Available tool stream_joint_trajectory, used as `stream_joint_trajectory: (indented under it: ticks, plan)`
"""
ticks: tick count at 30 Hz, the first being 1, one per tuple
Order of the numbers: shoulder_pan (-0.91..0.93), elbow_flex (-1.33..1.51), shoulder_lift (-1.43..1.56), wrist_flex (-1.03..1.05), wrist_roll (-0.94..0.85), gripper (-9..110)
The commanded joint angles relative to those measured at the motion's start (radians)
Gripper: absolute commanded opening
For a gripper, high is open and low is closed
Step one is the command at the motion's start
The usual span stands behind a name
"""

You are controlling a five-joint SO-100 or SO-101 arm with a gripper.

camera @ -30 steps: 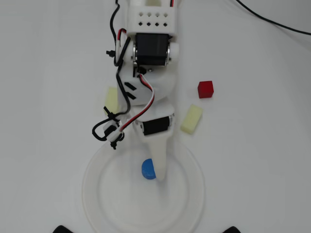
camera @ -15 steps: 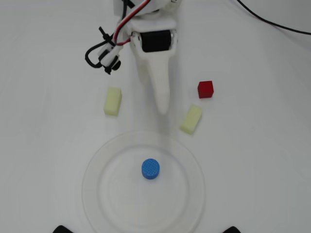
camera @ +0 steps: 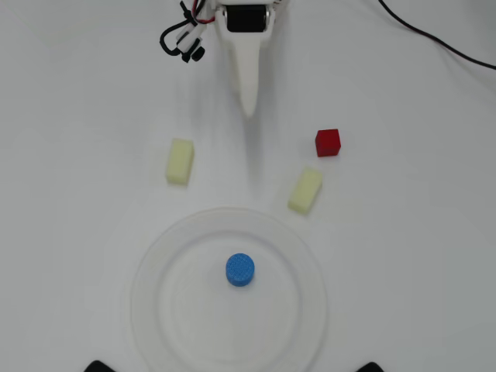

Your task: Grasp a blue block and put it in the dish.

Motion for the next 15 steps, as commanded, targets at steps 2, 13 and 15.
stream_joint_trajectory:
  ticks: [2, 13, 15]
  plan:
    - [0.003, 0.166, 0.270, 0.055, 0.011, 44]
    - [0.025, 0.373, 0.617, 0.193, -0.034, 39]
    - [0.015, 0.402, 0.617, 0.192, -0.026, 38]
